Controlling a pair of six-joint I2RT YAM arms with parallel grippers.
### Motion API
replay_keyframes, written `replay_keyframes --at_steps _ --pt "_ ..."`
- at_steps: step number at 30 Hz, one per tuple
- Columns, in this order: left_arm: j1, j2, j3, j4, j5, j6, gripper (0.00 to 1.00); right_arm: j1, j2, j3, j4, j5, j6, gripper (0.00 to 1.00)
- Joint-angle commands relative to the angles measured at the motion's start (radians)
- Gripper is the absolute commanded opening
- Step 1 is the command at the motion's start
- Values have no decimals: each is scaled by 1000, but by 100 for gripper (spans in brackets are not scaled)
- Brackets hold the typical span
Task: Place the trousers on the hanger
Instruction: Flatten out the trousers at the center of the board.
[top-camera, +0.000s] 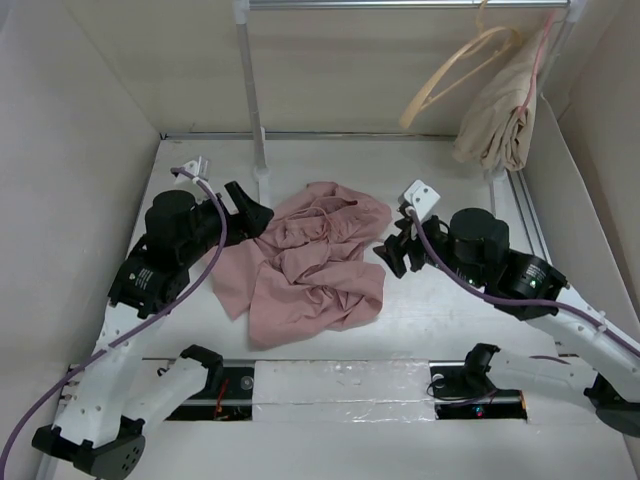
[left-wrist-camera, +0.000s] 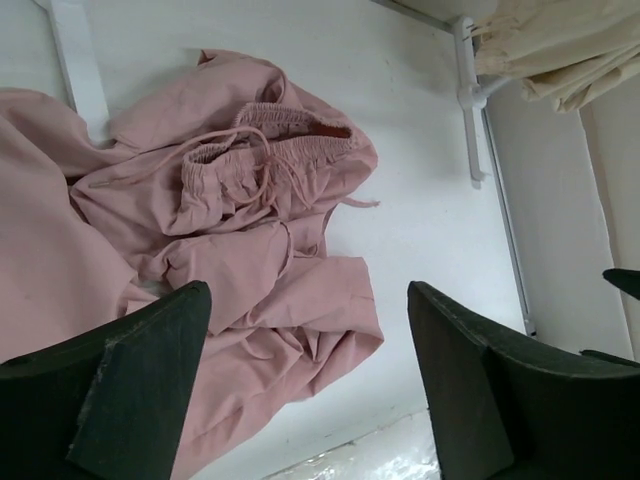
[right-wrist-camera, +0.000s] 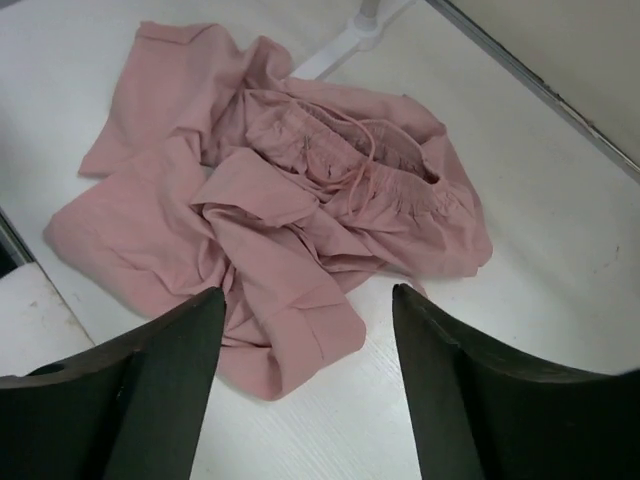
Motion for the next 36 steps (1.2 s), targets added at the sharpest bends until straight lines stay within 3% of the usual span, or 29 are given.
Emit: replay_keyframes --at_steps 1,5,9,12,13,14,16,18,20,22,23,24,27,32,36 --pt "-5 -47 -12 56 -27 -32 74 -4 13 6 49 -26 -23 72" --pt "-5 -45 -18 33 -116 -61 65 -4 44 16 35 -69 -50 50" --pt "-5 2 -28 27 -173 -119 61 -4 94 3 75 -117 -73 0" --pt "-5 36 -27 30 -205 -144 49 -4 189 37 60 -121 -89 0" --pt "-5 41 -27 26 -240 -154 30 -4 206 37 72 -123 -85 0" --pt "6 41 -35 21 -275 -183 19 -4 223 24 109 -123 -95 0" --pt "50 27 -61 24 -360 -208 7 -14 248 -15 231 -158 -92 0" --pt "83 10 -122 45 -368 -245 9 -30 338 -9 299 -193 -90 0" --pt "106 12 -185 55 -362 -274 31 -42 427 47 321 -247 -102 0" --pt "106 24 -222 61 -368 -303 51 -42 560 98 344 -301 -112 8" --pt "106 28 -258 61 -371 -315 56 -42 600 136 364 -305 -107 13" --pt "106 44 -278 78 -381 -326 60 -42 640 160 388 -304 -107 30" --pt "129 97 -335 108 -368 -343 64 -71 813 279 393 -331 -121 52" --pt "245 200 -426 176 -257 -284 74 -122 1074 454 355 -387 -136 66" --pt "301 223 -489 265 -165 -219 79 -154 1137 510 379 -404 -124 75"
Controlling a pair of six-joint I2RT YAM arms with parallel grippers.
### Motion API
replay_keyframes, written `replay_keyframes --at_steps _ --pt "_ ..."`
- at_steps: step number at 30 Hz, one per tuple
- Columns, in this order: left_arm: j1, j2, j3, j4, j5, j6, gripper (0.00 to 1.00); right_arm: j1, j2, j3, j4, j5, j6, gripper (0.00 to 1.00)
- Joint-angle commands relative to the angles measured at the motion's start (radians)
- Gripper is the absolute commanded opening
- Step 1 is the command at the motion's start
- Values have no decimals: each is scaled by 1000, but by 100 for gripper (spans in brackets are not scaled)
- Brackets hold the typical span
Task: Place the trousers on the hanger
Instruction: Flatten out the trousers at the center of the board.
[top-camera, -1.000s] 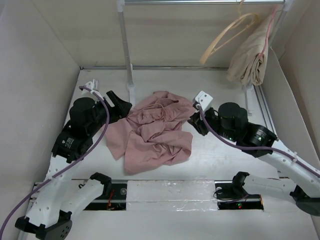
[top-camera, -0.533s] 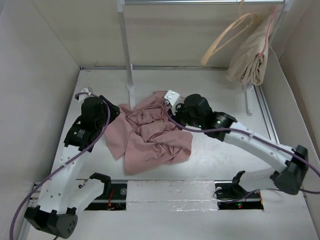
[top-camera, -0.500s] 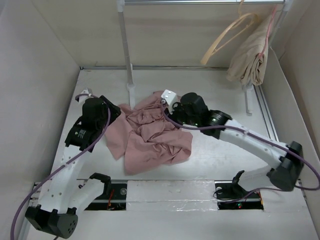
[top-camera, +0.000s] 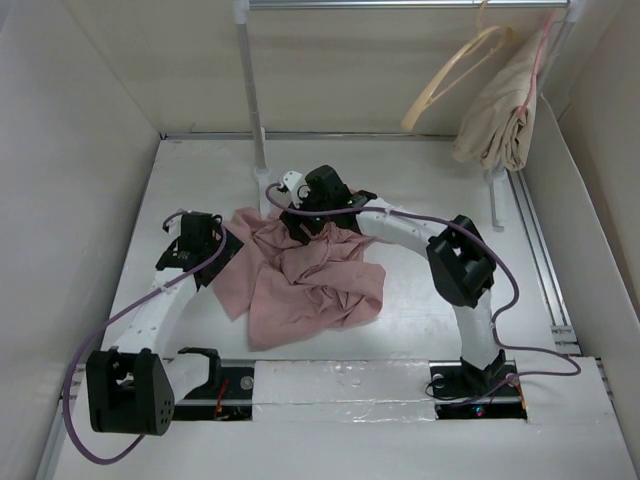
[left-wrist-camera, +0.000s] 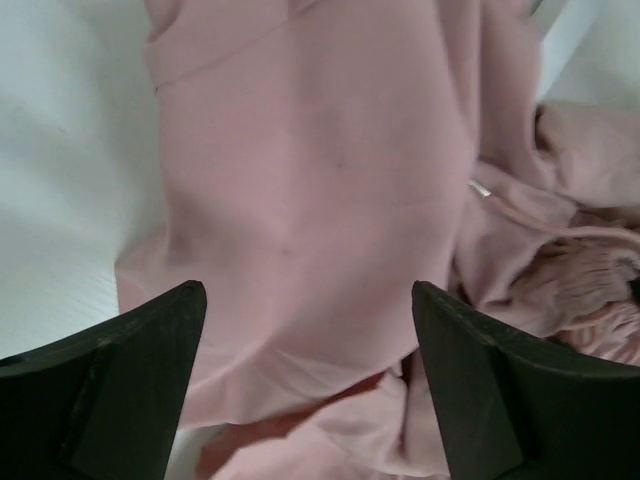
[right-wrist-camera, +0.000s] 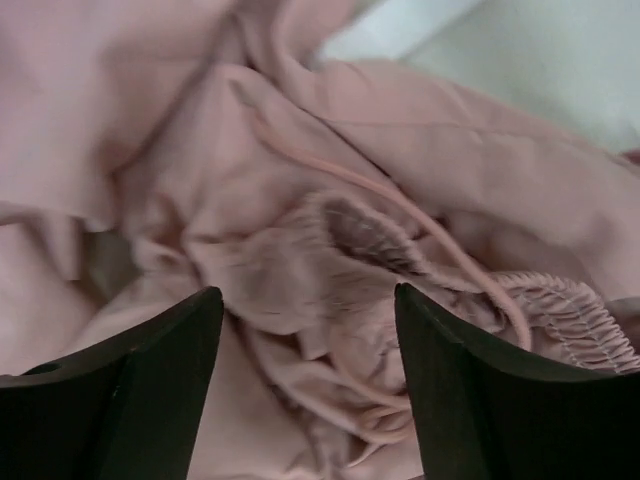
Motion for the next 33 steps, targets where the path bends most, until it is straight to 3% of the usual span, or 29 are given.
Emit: replay_keyframes --at_steps 1,4,8,12,14,15,16,17,19,22,26,29,33 --pt "18 -6 -39 110 95 67 82 -22 2 91 69 -45 -4 78" --pt "18 62 -72 163 171 111 87 -42 76 173 20 -74 -13 80" --pt "18 165 -94 190 181 127 86 -42 108 151 9 -111 -10 77" --pt "18 222 -100 229 164 130 78 -33 77 54 93 -150 13 59" --pt "18 251 -92 236 164 131 64 -24 70 43 92 -189 12 48" --pt "18 259 -89 242 159 131 58 -24 64 40 73 -192 7 33" --pt "18 268 -85 244 156 133 31 -24 53 37 60 -183 0 22" --pt "18 283 -71 242 144 133 21 -24 3 27 55 -171 -7 6" --pt "18 296 -56 229 125 133 0 -14 -80 -38 81 -128 -7 0" --pt "18 256 0 175 75 131 0 15 -310 -125 84 -59 -5 0" --pt "18 72 107 112 -38 127 0 105 -626 -145 -46 96 -16 0" --pt "18 -23 231 45 -150 125 0 183 -830 -69 -173 223 -2 0" --pt "18 -88 406 -24 -282 142 0 414 -961 114 -313 433 36 0"
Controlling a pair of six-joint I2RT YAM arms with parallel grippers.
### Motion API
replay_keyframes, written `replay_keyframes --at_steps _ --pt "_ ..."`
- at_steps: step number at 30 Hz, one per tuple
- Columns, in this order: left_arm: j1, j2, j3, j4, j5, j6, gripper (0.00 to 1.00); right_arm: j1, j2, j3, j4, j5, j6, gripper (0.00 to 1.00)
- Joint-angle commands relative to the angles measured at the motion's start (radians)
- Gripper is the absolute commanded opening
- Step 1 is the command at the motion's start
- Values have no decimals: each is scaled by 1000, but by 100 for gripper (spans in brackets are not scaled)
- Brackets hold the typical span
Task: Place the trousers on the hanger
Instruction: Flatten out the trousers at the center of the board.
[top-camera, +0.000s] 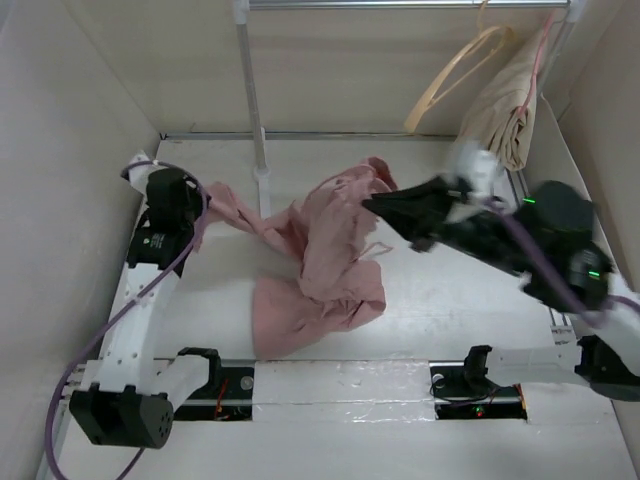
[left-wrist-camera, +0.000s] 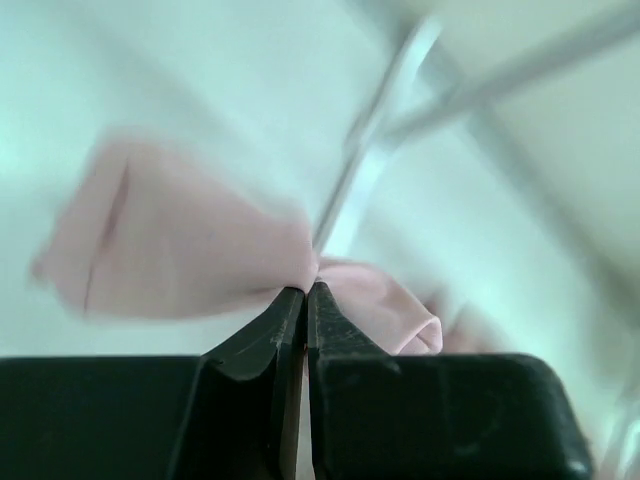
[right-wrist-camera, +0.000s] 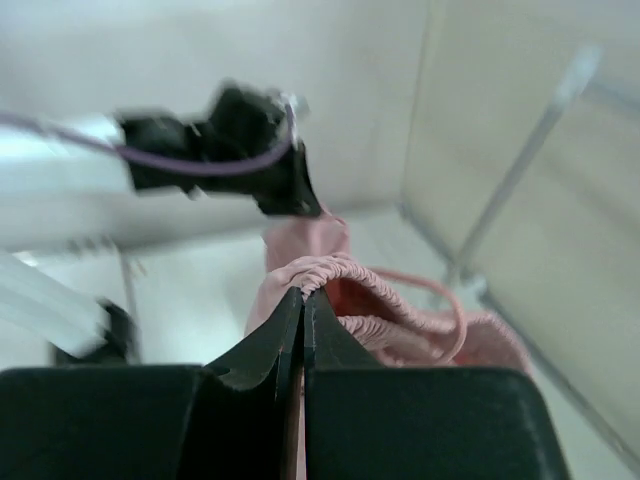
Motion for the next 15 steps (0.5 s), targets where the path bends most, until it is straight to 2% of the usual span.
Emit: replay_keyframes --at_steps 1,4,8,12,13,15 --pt "3 -66 141 -62 -180 31 0 156 -63 142 -162 269 38 0" --pt "3 -89 265 -118 -259 54 0 230 -76 293 -228 294 68 0" --pt "3 -129 424 -149 -412 141 0 230 -105 371 -233 271 79 0" --pt "3 -89 449 -120 -474 257 0 230 -166 287 -266 453 78 0" --pt "3 -71 440 -123 -475 259 0 230 -185 239 -262 570 72 0" --pt "3 -26 402 -120 -448 249 0 198 -215 81 -248 651 50 0"
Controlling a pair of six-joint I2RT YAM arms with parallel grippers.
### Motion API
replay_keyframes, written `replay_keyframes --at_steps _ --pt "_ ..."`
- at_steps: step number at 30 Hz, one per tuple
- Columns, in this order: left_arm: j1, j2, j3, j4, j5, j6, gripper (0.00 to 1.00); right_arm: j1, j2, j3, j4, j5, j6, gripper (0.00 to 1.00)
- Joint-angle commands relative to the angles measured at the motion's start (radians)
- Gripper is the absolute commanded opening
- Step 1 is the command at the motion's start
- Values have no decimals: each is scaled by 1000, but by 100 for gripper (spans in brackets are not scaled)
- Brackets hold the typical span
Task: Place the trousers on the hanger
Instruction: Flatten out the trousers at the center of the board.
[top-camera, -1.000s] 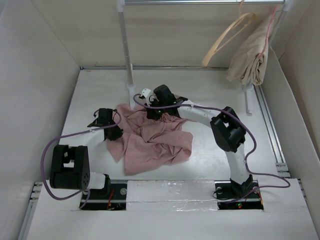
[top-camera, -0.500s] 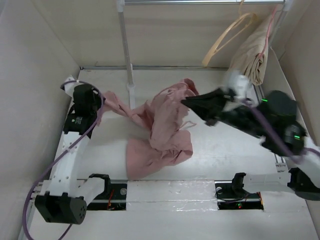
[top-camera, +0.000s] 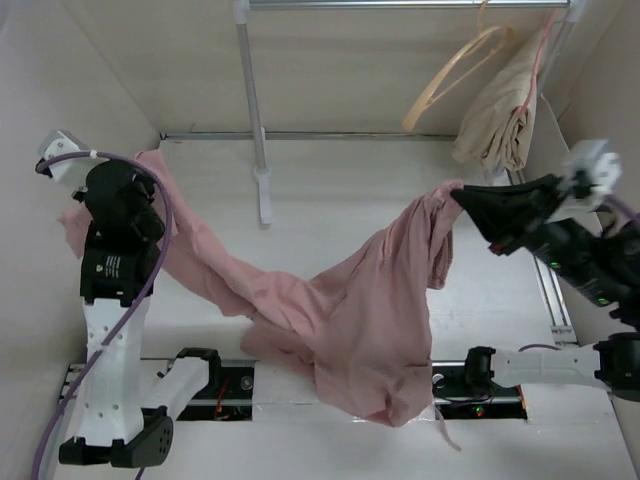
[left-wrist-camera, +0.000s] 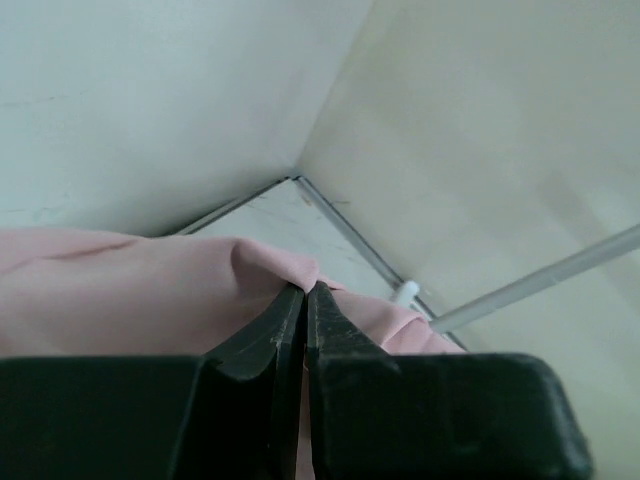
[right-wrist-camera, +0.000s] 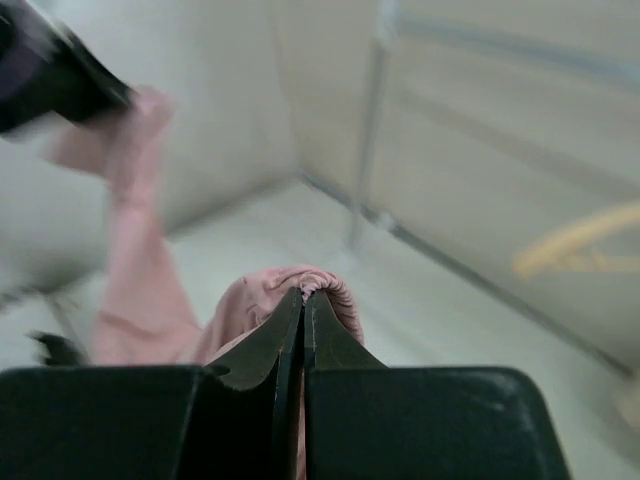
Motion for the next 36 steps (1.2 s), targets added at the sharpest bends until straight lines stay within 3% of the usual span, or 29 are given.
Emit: replay_keyframes --at_steps 1,2,3,5,7,9,10,11,12,14,15,16,18,19,20,21,23,25,27,29,31,34,36 --pt "2 93 -45 -8 -24 54 0 -48 -11 -168 -30 247 -31 0" --pt "2 119 -67 6 4 46 0 -83 -13 -258 -19 251 -38 0" --pt "2 149 -84 38 33 49 0 -235 -17 -331 -1 205 -34 0" --pt "2 204 -82 61 53 66 0 -293 -31 -413 40 137 -31 0" --pt "2 290 -58 87 87 103 0 -474 -56 -490 89 55 -20 0" --pt "2 482 98 18 165 97 0 -607 -42 -548 123 -13 -6 0" --pt "2 534 166 -8 218 100 3 -740 -6 -554 128 -69 4 0" --pt "-19 638 286 -52 296 120 12 -805 16 -561 136 -99 15 0" --pt "-44 682 339 -86 289 124 34 -864 36 -558 139 -134 21 0" --pt "-92 737 384 -126 225 118 43 -1016 82 -553 146 -240 43 0" --pt "-92 730 358 -122 226 108 61 -1049 90 -556 152 -272 43 0" --pt "-72 716 311 -109 236 94 73 -1070 94 -559 152 -286 44 0" --pt "-26 618 119 -70 288 36 85 -1079 87 -573 149 -280 55 0" --pt "-9 581 41 -48 308 22 85 -1079 79 -606 157 -292 58 0" --pt "-45 374 -244 -4 359 -19 69 -1099 52 -670 195 -336 87 0" --pt "-45 372 -246 -3 360 -20 69 -1099 42 -671 195 -337 87 0" --pt "-102 192 -429 -20 468 -85 46 -1099 35 -732 220 -380 104 0" --pt "-208 86 -531 -54 573 -176 34 -1108 39 -749 217 -390 110 0" --pt "-351 -55 -651 -115 677 -251 34 -1108 39 -768 223 -387 109 0" --pt "-450 -160 -703 -181 685 -340 45 -1108 48 -769 232 -400 104 0" --pt "-560 -180 -708 -229 682 -349 60 -1108 62 -760 235 -412 98 0" --pt "-656 -139 -662 -324 658 -351 70 -1108 100 -739 228 -417 80 0" --pt "-690 -114 -653 -373 661 -426 72 -1108 119 -723 214 -420 61 0"
